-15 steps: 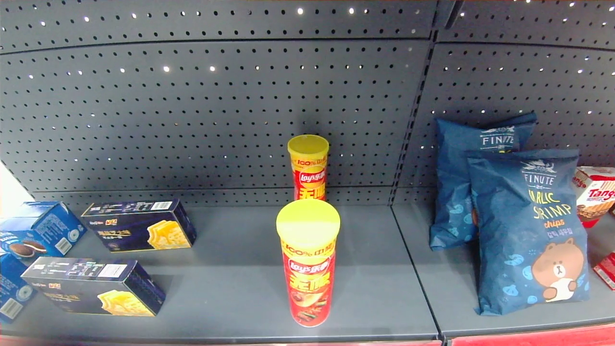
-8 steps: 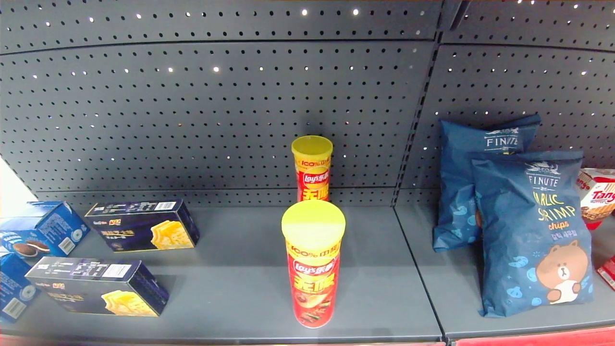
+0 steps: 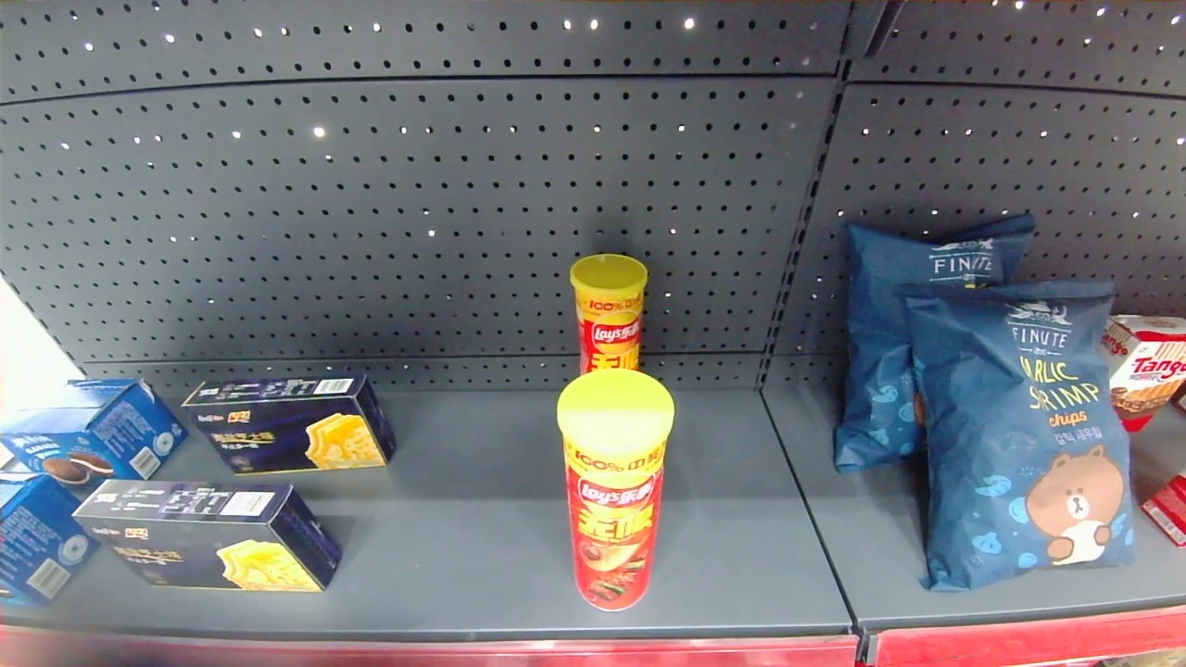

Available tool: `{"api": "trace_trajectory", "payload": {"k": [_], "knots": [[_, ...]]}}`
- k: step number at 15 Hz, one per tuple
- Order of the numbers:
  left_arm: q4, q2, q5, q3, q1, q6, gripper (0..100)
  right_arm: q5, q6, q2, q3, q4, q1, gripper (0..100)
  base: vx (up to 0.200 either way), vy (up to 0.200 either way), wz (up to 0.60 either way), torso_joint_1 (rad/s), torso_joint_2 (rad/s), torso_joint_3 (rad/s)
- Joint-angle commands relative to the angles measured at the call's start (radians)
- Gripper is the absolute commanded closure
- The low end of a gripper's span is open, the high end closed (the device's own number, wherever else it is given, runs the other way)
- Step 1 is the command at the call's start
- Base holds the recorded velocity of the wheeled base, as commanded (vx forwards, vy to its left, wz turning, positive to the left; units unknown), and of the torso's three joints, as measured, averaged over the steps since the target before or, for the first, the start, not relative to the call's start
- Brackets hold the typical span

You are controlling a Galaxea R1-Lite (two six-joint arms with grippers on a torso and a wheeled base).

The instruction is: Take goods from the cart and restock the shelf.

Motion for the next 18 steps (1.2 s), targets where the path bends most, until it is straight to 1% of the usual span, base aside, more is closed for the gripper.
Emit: {"api": "trace_trajectory", "payload": {"k": [1,6,8,9,14,16,18], "knots": [[0.000,0.000,0.000,0.000,0.000,0.001,0,0.000,-0.001,0.001,0.000,0.000,0.000,0,0.000,0.000,0.00,0.000,0.00,0.000],[0.000,0.000,0.002,0.000,0.000,-0.004,0,0.004,-0.002,0.001,0.000,0.000,0.000,0,0.000,0.000,0.00,0.000,0.00,0.000],[0.000,0.000,0.002,0.000,0.000,-0.001,0,0.003,-0.004,0.001,0.000,0.000,0.000,0,0.000,0.000,0.00,0.000,0.00,0.000],[0.000,0.000,0.002,0.000,0.000,-0.001,0,0.003,-0.002,0.001,0.000,0.000,0.000,0,0.000,0.000,0.60,-0.002,0.00,-0.007],[0.000,0.000,0.003,0.000,0.000,-0.005,0,0.001,-0.001,0.001,0.000,0.000,0.000,0,0.000,0.000,0.00,0.000,0.00,0.000],[0.000,0.000,0.002,0.000,0.000,0.001,0,0.003,0.001,0.001,0.000,0.000,0.000,0,0.000,0.000,0.00,0.000,0.00,0.000],[0.000,0.000,-0.001,0.000,0.000,0.003,0,0.003,0.001,0.001,0.000,0.000,0.000,0,0.000,0.200,0.00,0.000,0.01,0.000]]}}
